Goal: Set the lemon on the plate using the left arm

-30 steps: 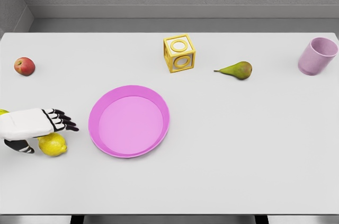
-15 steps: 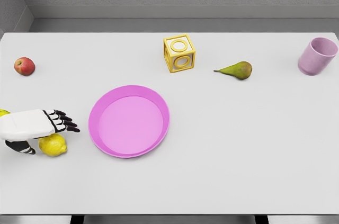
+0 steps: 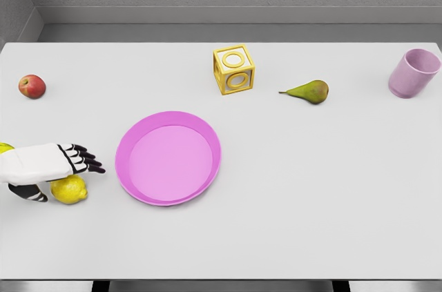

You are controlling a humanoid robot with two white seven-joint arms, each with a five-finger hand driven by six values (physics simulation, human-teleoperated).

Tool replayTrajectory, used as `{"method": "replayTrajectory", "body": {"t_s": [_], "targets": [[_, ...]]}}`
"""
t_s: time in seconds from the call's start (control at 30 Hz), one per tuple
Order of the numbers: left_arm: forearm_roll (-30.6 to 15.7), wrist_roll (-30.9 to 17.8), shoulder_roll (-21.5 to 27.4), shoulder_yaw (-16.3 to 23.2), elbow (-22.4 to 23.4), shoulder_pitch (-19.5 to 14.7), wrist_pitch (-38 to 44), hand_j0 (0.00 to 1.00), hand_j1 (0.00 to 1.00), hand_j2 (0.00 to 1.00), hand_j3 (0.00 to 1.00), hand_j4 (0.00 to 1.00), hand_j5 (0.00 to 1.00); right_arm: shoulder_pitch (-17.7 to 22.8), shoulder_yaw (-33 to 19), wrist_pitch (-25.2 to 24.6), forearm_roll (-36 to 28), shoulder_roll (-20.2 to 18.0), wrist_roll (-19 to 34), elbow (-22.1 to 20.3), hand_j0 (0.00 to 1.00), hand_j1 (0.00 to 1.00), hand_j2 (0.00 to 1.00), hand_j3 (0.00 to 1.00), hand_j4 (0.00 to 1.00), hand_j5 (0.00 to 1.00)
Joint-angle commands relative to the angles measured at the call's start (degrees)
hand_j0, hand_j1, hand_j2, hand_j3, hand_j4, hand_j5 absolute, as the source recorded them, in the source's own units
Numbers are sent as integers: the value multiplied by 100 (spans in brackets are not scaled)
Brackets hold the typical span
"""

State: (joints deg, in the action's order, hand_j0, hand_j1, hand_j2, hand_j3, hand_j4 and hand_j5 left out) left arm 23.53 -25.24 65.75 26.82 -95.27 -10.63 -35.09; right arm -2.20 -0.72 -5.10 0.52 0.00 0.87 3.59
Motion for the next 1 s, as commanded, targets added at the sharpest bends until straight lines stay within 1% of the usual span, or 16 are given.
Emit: {"method": "replayTrajectory", "body": {"t_s": [0.0,0.27,0.3,0.37,0.43,0.5,0.57,0.67,0.7,0.77,0.83,0.93,0.97], "targets": [[-23,2,8,-1,0,9,9,100,100,100,100,100,100,0,1,0,0,0,1,2,100,100,100,100,100,100],[-32,11,8,-1,-18,53,9,100,100,100,100,100,100,0,1,0,0,0,1,2,100,100,100,100,100,100],[-41,11,8,-1,-27,53,9,96,96,96,96,96,96,0,1,0,0,0,1,2,100,100,100,100,100,100],[-41,46,8,-1,-27,53,9,80,80,80,80,80,80,0,1,0,0,0,1,2,100,100,100,100,100,100],[-41,64,17,-10,-27,61,9,69,69,69,69,69,69,0,1,0,0,0,1,2,100,100,100,100,100,100],[-41,64,17,-10,-27,70,9,66,66,66,66,66,66,0,1,0,0,0,1,2,100,100,100,100,100,100],[-41,64,17,-10,-27,79,9,62,62,62,62,62,62,0,1,0,0,0,1,2,100,100,100,100,100,100],[-41,64,17,-1,-27,88,9,62,62,62,62,62,62,0,1,0,0,0,1,2,100,100,100,100,100,100],[-41,72,17,-1,-27,88,9,59,59,59,59,59,59,0,1,0,0,0,1,2,100,100,100,100,100,100],[-41,64,17,-10,-27,97,9,57,57,57,57,57,57,0,1,0,0,0,1,2,100,100,100,100,100,100],[-50,64,17,-1,-27,97,9,52,52,52,52,52,52,0,1,0,0,0,1,2,100,100,100,100,100,100],[-50,64,17,-1,-44,97,9,50,50,50,50,50,50,0,1,0,0,0,1,2,100,100,100,100,100,100],[-59,64,17,-1,-53,97,9,46,46,46,46,46,46,0,1,0,0,0,1,2,100,100,100,100,100,100]]}}
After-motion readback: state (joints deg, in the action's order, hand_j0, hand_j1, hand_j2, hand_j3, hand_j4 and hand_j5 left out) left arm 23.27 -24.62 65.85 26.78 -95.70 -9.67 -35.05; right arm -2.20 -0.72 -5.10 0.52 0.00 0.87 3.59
